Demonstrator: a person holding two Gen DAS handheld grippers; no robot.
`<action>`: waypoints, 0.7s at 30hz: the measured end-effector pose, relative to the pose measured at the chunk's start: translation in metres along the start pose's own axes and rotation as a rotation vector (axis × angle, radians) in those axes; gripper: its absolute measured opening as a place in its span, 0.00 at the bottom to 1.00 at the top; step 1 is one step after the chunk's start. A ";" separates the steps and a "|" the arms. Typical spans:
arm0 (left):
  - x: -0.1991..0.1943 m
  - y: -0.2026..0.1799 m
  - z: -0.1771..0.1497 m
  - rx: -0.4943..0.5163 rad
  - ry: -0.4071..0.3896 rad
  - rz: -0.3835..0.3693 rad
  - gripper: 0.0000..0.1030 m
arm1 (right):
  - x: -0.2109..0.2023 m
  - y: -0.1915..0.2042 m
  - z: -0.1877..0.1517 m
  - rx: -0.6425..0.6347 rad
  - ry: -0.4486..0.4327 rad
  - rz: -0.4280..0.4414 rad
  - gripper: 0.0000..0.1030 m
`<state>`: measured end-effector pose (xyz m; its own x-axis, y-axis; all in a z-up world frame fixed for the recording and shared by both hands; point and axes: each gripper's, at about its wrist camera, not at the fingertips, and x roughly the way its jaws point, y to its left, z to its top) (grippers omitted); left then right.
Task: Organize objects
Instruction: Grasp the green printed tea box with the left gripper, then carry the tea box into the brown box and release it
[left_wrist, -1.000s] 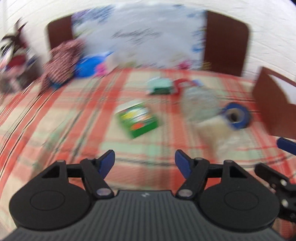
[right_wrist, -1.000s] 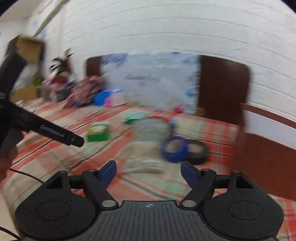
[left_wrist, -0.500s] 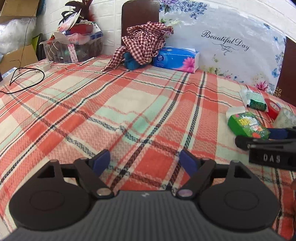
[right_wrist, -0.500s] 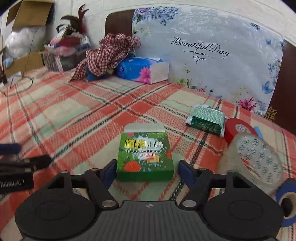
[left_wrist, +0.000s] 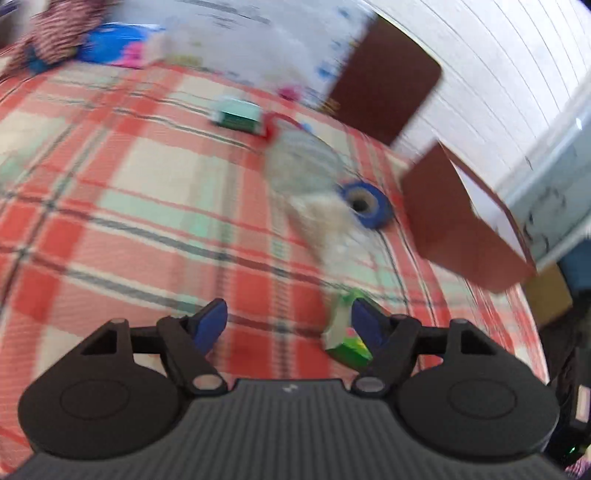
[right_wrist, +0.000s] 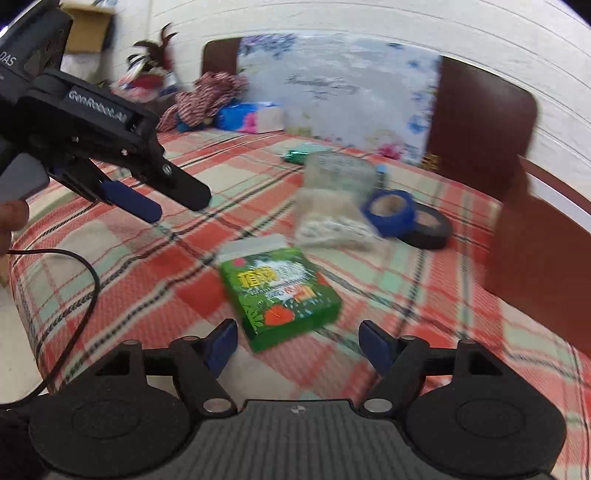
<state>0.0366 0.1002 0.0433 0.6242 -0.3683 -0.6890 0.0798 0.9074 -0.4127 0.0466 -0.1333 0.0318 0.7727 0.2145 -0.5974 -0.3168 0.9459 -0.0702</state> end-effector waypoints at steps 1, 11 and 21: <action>0.008 -0.012 -0.002 0.014 0.029 0.005 0.75 | -0.003 -0.003 -0.004 0.010 -0.005 -0.004 0.71; 0.027 -0.029 -0.008 -0.034 0.119 0.146 0.77 | 0.012 0.002 -0.001 -0.053 -0.002 0.049 0.81; 0.060 -0.060 0.005 0.105 0.209 0.093 0.47 | 0.024 -0.011 0.007 -0.007 0.019 0.127 0.54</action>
<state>0.0732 0.0246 0.0301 0.4592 -0.3067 -0.8337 0.1172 0.9512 -0.2853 0.0729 -0.1365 0.0239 0.7156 0.3282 -0.6166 -0.4158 0.9094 0.0014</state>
